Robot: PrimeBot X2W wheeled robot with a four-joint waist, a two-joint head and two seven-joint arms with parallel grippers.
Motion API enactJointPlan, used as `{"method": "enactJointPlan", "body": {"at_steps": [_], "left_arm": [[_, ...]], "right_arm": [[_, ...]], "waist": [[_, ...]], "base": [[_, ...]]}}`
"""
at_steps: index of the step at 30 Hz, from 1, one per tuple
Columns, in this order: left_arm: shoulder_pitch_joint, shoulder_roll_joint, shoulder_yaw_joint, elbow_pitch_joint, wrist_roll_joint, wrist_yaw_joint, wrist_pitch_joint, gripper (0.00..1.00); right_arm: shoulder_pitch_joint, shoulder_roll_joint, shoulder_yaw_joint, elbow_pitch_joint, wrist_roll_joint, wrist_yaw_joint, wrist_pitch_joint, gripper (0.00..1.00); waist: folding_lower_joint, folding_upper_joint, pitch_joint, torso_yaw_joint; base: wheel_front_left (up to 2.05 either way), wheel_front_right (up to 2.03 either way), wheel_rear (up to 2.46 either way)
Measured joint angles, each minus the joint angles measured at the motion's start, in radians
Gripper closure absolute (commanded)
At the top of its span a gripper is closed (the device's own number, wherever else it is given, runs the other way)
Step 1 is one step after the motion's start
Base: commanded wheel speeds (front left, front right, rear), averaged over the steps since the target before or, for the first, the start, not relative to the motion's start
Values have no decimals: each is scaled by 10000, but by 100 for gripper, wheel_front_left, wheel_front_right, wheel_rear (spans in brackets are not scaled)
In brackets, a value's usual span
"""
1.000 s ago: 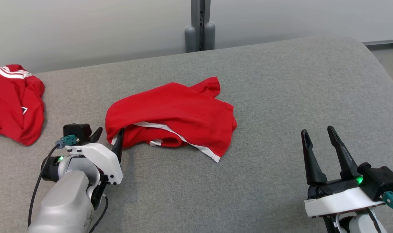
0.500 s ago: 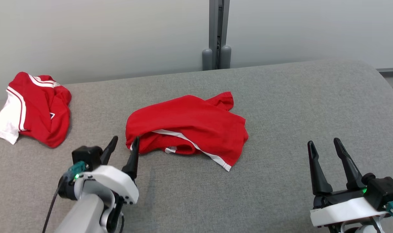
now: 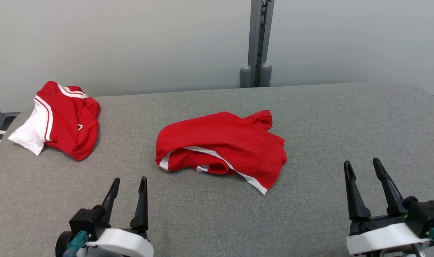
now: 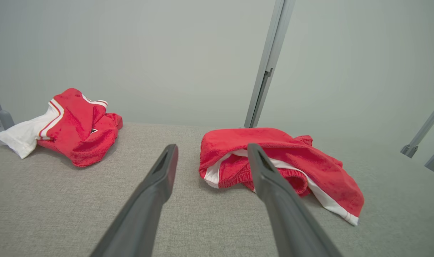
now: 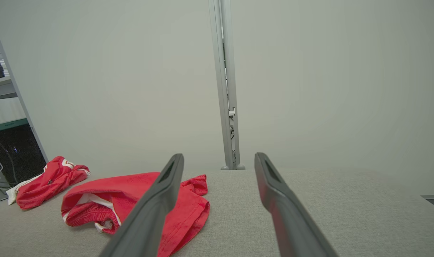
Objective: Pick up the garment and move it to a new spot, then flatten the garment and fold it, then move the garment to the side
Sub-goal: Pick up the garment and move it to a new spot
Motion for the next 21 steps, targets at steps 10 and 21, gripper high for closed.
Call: {"method": "enactJointPlan", "body": {"at_steps": [10,21], "left_arm": [[883,-451,811,-673,612,-174,-2,0],[884,-558,1099,-512,755,-353,-2,0]], "right_arm": [[216,2,-6,311,194,-2,2,0],[214,2,35,453,203,0,0,0]], "waist": [[0,0,-45,99],[0,0,-37,67]], "base": [[0,0,0],[0,0,0]]}}
